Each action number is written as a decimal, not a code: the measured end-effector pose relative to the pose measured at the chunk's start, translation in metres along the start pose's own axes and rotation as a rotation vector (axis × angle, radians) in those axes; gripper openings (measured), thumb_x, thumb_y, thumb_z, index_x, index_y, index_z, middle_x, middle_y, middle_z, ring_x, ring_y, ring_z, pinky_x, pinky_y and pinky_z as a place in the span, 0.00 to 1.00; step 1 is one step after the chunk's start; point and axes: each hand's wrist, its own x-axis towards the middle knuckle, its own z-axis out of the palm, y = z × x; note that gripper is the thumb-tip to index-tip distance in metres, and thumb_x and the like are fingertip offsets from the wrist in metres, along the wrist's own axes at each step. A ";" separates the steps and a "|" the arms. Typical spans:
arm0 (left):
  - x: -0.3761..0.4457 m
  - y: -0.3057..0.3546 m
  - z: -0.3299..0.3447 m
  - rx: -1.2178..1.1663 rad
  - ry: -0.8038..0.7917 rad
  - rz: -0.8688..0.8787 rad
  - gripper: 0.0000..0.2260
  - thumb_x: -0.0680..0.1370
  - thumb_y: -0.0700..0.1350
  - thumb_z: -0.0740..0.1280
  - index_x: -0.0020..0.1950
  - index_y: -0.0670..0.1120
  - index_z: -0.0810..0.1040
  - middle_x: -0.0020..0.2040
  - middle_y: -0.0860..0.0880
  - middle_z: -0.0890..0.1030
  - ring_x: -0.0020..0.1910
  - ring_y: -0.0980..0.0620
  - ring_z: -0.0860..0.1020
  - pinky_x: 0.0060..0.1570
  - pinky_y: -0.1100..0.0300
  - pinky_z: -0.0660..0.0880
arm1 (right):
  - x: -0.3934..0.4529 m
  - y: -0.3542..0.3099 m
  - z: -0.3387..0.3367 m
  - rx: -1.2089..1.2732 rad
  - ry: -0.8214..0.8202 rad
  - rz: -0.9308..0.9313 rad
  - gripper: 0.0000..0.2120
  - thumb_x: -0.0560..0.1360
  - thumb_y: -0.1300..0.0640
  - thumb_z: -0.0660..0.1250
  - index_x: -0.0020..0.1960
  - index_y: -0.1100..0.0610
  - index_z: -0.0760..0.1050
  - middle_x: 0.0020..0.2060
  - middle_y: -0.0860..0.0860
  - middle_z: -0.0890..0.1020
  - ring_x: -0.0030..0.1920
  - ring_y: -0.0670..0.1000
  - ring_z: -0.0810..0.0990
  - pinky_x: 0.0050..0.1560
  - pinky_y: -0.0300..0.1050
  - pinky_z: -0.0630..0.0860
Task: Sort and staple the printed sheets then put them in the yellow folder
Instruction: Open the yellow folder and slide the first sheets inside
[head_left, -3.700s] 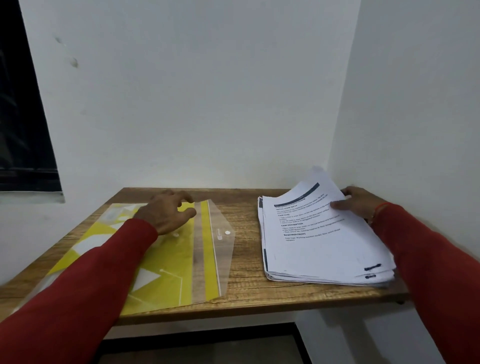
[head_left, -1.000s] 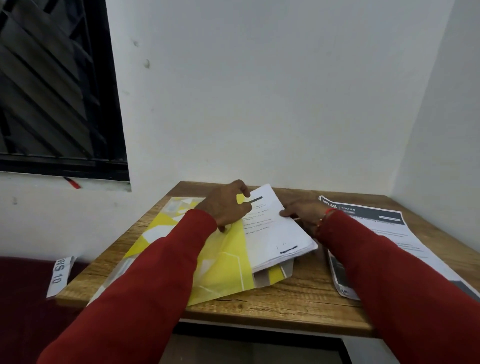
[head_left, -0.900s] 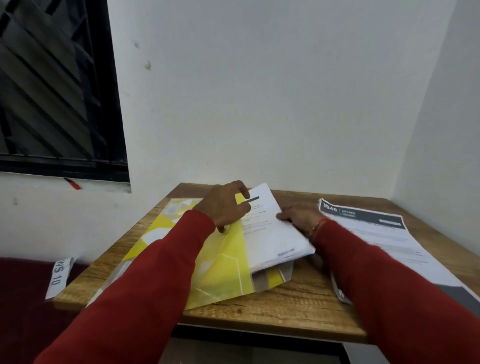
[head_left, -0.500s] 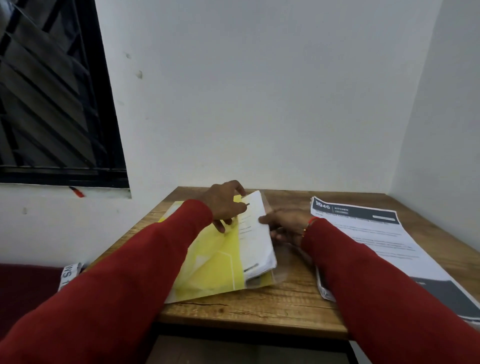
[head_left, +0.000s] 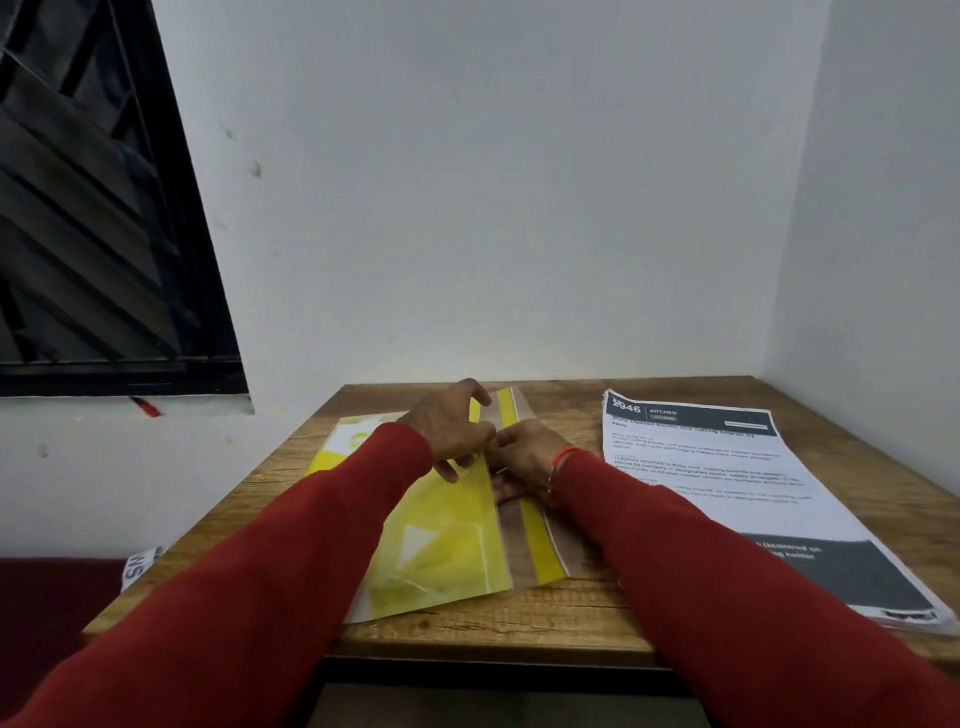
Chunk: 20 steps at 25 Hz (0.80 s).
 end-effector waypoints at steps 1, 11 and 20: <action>-0.004 0.000 0.000 0.047 0.015 -0.005 0.20 0.77 0.46 0.66 0.69 0.50 0.69 0.43 0.44 0.81 0.32 0.51 0.81 0.25 0.57 0.79 | -0.002 0.000 -0.001 -0.027 0.017 -0.009 0.05 0.80 0.65 0.64 0.49 0.68 0.75 0.39 0.63 0.80 0.24 0.53 0.78 0.25 0.43 0.79; -0.104 -0.011 0.039 0.696 -0.011 -0.168 0.40 0.71 0.78 0.48 0.76 0.57 0.63 0.75 0.49 0.65 0.73 0.40 0.60 0.69 0.36 0.57 | -0.030 -0.030 -0.078 0.180 0.567 -0.196 0.06 0.78 0.58 0.65 0.45 0.59 0.79 0.35 0.55 0.80 0.23 0.49 0.71 0.24 0.35 0.64; -0.103 -0.042 0.022 0.524 -0.013 -0.110 0.34 0.74 0.70 0.58 0.78 0.62 0.58 0.79 0.54 0.63 0.77 0.49 0.60 0.68 0.40 0.58 | -0.048 0.069 -0.284 -0.890 0.562 0.347 0.65 0.40 0.18 0.64 0.71 0.52 0.70 0.67 0.53 0.77 0.65 0.57 0.75 0.67 0.53 0.71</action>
